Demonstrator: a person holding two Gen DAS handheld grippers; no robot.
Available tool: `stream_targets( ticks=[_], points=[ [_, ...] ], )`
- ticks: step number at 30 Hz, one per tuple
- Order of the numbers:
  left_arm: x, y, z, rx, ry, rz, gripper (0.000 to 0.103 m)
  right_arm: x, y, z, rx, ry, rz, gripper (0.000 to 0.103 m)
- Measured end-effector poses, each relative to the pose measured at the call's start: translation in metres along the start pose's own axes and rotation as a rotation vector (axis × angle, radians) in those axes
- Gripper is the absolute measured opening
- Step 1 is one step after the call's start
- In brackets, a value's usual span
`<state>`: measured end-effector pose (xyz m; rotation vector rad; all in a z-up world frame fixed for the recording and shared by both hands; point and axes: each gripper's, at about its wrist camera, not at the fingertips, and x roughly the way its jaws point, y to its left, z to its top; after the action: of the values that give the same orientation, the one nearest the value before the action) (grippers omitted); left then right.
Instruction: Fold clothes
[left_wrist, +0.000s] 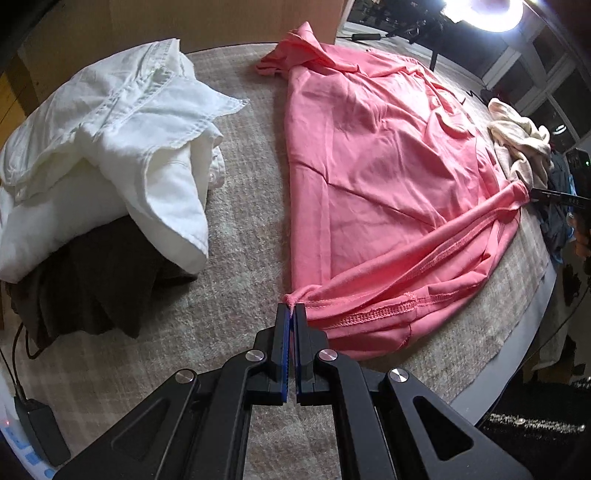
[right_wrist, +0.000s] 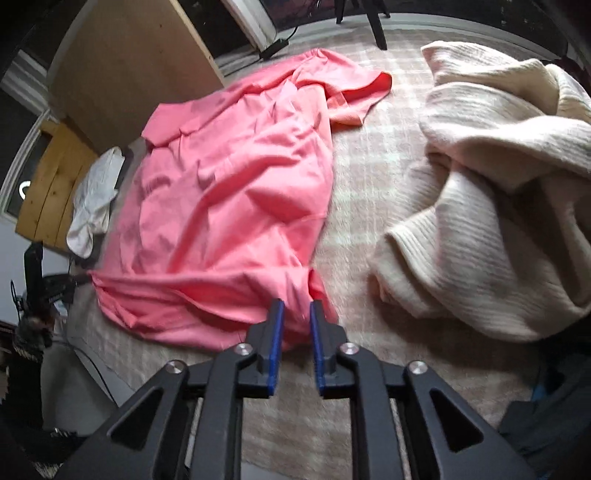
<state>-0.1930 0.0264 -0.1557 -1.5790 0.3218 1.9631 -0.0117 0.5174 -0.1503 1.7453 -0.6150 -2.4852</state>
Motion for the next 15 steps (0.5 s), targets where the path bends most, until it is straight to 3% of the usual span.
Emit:
stream_targets(
  ticks=[3,5,6,7,10,12,15],
  points=[
    [-0.001,-0.001,0.000,0.000,0.005,-0.012,0.001,0.010,0.001,0.004,-0.022,0.025,-0.002,0.017],
    [-0.003,-0.003,0.002,0.005,0.004,-0.011,0.001,0.013,0.006,0.010,-0.024,0.042,0.076,0.012],
    [-0.006,-0.003,0.005,0.003,-0.006,-0.010,0.001,0.014,0.009,0.014,-0.024,0.050,0.118,0.002],
    [-0.010,-0.003,0.007,0.000,-0.020,-0.008,0.001,0.016,0.011,0.017,-0.024,0.059,0.161,0.002],
    [-0.011,0.002,0.015,-0.015,-0.032,0.008,0.001,0.005,-0.003,0.052,0.100,-0.085,0.203,0.002],
    [-0.007,0.004,0.019,-0.016,-0.020,0.022,0.001,0.010,-0.020,0.073,0.187,-0.106,0.069,0.006],
    [0.001,0.003,0.019,0.004,0.009,0.030,0.001,0.012,-0.025,0.081,0.160,-0.043,0.022,0.011]
  ],
)
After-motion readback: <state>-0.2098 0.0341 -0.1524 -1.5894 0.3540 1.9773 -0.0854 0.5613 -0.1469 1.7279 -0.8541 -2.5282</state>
